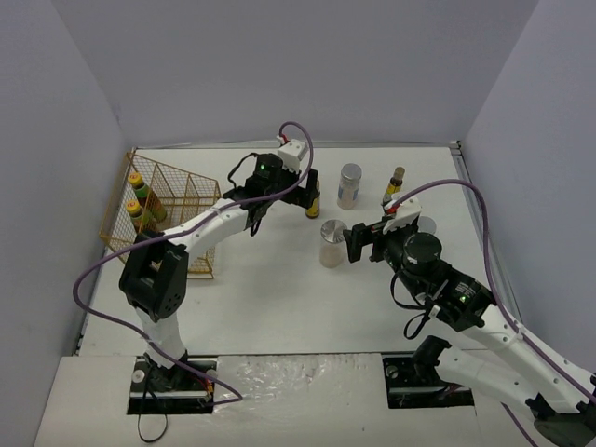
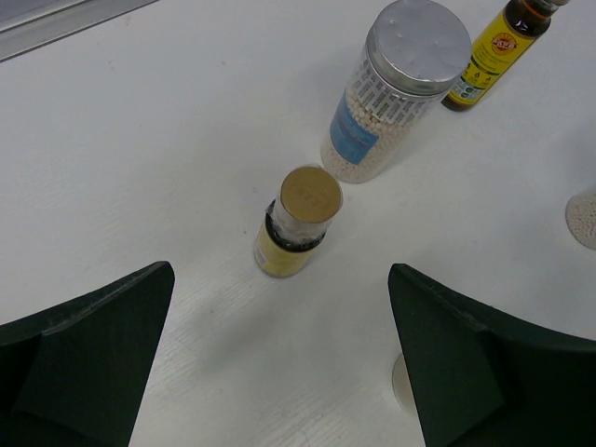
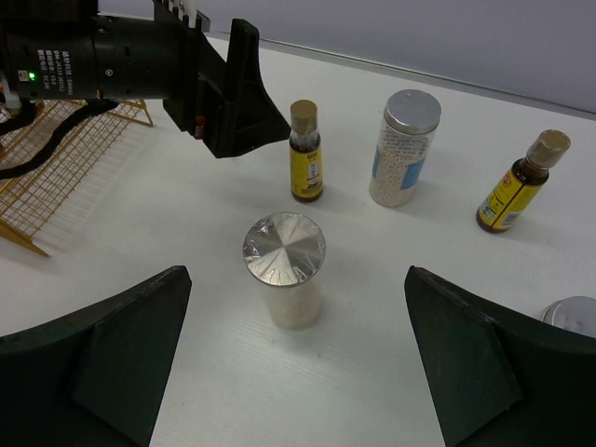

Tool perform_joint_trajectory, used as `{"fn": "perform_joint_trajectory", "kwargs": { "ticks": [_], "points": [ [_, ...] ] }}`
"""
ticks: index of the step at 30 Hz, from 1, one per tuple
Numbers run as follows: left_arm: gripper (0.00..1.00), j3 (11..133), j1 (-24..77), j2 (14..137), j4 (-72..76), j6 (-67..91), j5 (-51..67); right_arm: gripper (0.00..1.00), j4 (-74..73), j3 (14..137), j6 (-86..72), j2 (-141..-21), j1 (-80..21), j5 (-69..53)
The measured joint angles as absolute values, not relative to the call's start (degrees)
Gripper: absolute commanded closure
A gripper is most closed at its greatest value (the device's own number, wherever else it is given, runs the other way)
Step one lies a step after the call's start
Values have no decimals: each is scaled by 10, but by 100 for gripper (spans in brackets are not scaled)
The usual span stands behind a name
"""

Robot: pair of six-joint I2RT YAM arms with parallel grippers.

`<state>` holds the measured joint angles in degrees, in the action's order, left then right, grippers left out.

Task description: Organize the condiment bottles

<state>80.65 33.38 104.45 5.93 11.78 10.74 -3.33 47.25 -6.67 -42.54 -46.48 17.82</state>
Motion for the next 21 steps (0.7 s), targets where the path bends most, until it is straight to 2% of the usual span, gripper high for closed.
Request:
{"fn": "perform_joint_trajectory", "kwargs": {
  "ticks": [9,16,21],
  "points": [
    [4,811,337,1062,84,120,107,4,-58,473,-72,-411,-465,189],
    [3,684,354,935,75,119,131,4,-61,473,-72,-407,-465,195],
    [3,651,363,868,75,108,135,4,-65,473,-72,-408,-465,198]
  ]
}}
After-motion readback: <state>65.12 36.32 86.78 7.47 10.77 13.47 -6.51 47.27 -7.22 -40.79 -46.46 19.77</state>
